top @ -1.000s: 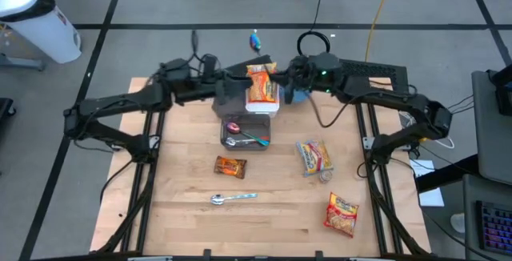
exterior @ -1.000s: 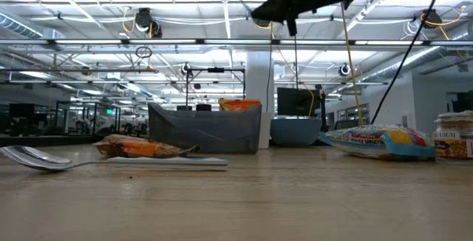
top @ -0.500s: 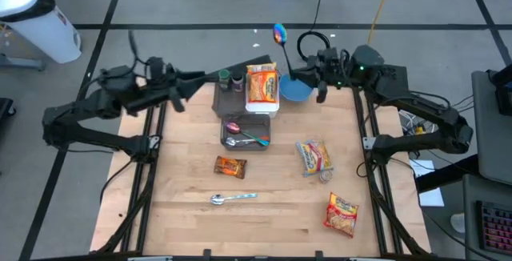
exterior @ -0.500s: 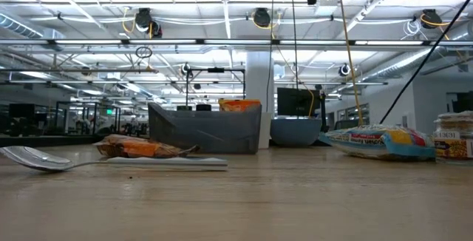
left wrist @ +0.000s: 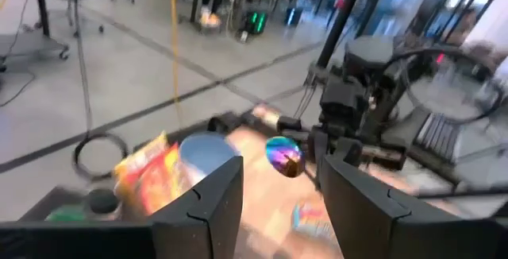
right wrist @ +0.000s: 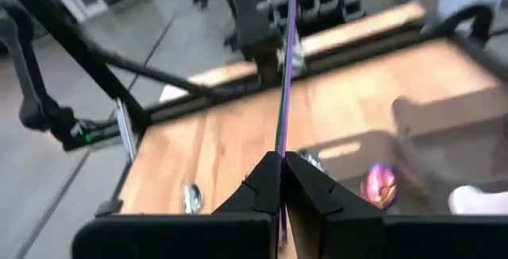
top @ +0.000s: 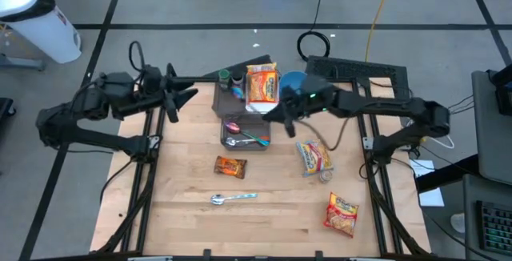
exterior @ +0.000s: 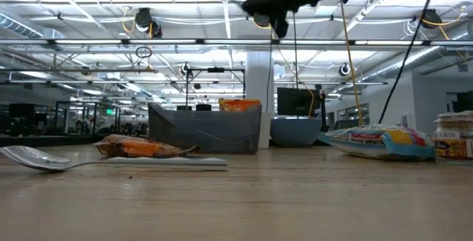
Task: Pick & Place Food Item
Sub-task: Put the blue spoon into the bottom black bin
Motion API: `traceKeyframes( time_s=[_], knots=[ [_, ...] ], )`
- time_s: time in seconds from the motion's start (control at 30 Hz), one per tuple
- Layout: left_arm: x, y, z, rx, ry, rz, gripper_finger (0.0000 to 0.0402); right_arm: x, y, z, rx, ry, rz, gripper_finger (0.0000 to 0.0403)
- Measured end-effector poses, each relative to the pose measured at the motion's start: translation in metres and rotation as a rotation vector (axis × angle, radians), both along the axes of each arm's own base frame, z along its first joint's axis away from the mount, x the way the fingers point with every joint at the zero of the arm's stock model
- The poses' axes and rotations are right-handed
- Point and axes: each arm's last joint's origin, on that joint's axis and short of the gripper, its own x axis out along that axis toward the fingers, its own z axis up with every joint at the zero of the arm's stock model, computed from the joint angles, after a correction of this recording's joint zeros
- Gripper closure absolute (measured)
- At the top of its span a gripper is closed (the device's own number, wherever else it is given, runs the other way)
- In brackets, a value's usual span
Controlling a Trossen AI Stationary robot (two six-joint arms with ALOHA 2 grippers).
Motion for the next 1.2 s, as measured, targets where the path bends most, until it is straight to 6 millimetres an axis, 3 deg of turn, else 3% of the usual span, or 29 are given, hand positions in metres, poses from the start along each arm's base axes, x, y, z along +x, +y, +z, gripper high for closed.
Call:
traceKeyframes(
  time_s=[0.13, 0.3, 0.43, 0.77, 1.2],
  knots=[
    [-0.012, -0.001, -0.004, -0.004, 0.053, 0.004, 0.0231, 0.031, 0.0, -0.019, 0.017, 0.071, 0.025, 0.0403],
    [-0.023, -0.002, -0.003, 0.032, 0.056, 0.0, 0.0231, 0.068, -0.007, -0.019, -0.053, 0.128, 0.043, 0.0403],
    [-0.024, -0.002, -0.002, 0.059, 0.062, -0.004, 0.0231, 0.085, -0.012, -0.028, -0.118, 0.265, 0.083, 0.0403],
    [-0.014, -0.001, -0.006, 0.112, 0.122, -0.017, 0.0231, 0.102, -0.02, -0.035, -0.352, 0.4, 0.075, 0.0403],
    [-0.011, 0.002, -0.007, 0.095, 0.124, 0.003, 0.0231, 0.111, -0.013, -0.086, -0.352, 0.626, 0.12, 0.0403]
  ],
)
